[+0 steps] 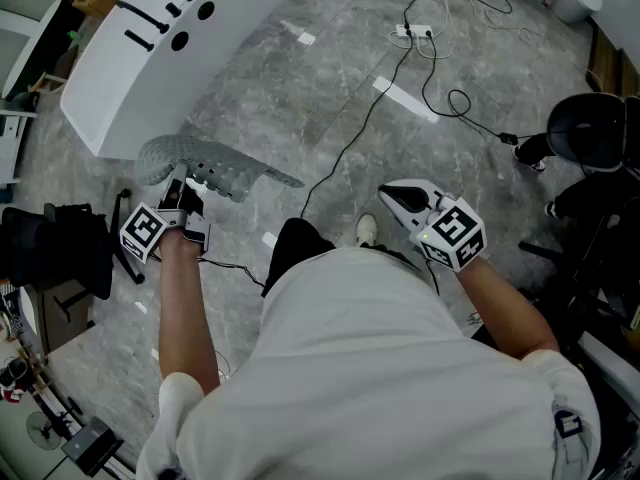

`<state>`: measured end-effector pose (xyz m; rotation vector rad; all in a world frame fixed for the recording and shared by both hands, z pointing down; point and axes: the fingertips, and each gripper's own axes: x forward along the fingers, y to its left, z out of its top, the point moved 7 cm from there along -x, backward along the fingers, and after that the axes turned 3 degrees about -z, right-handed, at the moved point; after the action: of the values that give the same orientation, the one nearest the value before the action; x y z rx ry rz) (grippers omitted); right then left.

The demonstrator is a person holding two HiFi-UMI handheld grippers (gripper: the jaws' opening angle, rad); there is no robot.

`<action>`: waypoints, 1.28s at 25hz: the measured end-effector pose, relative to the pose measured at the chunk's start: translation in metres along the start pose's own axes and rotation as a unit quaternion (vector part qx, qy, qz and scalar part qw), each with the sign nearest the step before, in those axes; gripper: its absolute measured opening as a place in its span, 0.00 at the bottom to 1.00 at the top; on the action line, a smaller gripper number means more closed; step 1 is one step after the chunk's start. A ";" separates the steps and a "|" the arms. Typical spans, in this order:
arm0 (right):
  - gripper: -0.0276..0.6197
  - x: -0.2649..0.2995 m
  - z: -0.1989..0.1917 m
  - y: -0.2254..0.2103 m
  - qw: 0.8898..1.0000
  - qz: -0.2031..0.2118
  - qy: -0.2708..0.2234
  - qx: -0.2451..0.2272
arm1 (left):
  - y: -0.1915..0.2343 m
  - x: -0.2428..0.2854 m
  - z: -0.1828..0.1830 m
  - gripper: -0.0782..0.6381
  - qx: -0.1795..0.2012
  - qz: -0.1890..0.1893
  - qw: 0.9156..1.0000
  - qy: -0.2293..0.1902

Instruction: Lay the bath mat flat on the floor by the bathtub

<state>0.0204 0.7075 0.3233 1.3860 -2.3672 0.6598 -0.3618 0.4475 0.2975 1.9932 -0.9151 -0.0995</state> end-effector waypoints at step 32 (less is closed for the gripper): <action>0.16 0.186 0.169 -0.219 0.999 -0.005 0.012 0.046 | -0.040 0.368 0.086 0.17 0.022 -0.102 0.988 0.114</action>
<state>0.1164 0.3882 0.3213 1.4192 -2.3360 0.7867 -0.1084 0.1650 0.3169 2.0846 -0.5709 0.0335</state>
